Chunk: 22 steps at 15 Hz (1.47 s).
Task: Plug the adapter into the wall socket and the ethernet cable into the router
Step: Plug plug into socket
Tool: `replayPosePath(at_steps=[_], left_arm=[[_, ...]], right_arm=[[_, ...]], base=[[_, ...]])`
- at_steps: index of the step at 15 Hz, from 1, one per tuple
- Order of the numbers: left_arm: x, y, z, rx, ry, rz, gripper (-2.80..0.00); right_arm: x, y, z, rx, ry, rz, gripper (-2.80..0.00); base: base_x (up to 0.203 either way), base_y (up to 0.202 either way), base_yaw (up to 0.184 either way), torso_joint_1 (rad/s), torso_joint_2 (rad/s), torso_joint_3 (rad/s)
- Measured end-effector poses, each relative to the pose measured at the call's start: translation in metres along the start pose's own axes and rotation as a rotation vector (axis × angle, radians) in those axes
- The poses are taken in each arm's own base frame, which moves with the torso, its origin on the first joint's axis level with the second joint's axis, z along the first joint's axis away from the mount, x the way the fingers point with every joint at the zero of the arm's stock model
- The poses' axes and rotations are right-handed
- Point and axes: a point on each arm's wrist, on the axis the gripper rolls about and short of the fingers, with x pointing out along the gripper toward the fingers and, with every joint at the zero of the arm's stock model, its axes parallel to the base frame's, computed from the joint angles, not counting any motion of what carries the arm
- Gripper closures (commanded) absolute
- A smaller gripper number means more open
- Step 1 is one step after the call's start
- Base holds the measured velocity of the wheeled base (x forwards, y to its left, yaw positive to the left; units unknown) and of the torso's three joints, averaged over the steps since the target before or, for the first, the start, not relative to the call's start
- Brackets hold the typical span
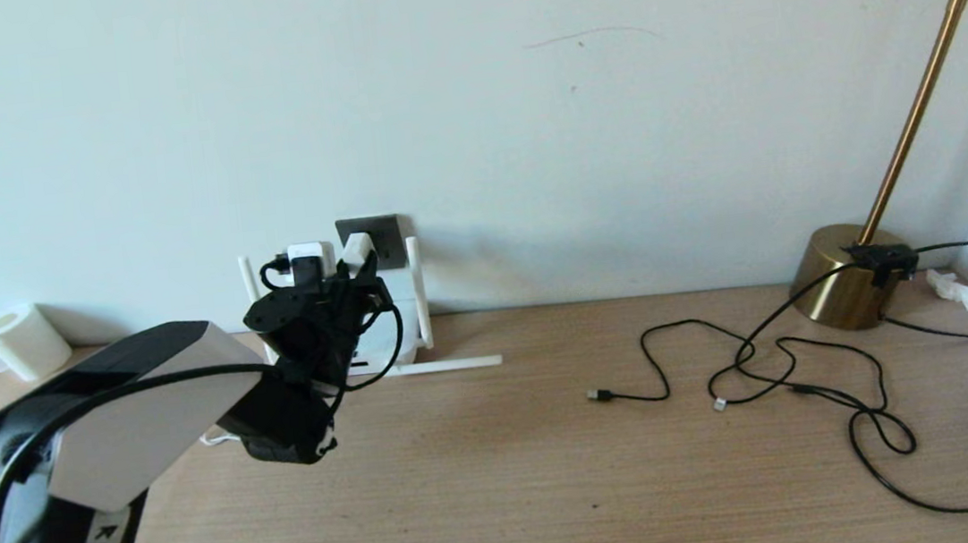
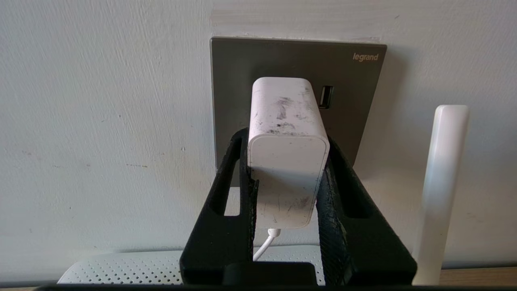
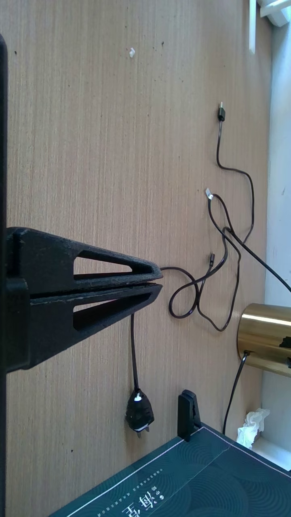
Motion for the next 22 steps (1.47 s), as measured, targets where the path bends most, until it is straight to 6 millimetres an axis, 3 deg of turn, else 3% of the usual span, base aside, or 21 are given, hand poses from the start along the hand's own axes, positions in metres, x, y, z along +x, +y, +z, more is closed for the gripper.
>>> replayPosePath(at_steps=[22], left_arm=[[0.0010,0.0041,0.0032,0.034,0.004,0.008,0.00]], right_arm=[[0.0000,0.0000,0.0000,0.000,0.000,0.000,0.00]], base=[[0.000,0.000,0.000,0.000,0.00,0.000]])
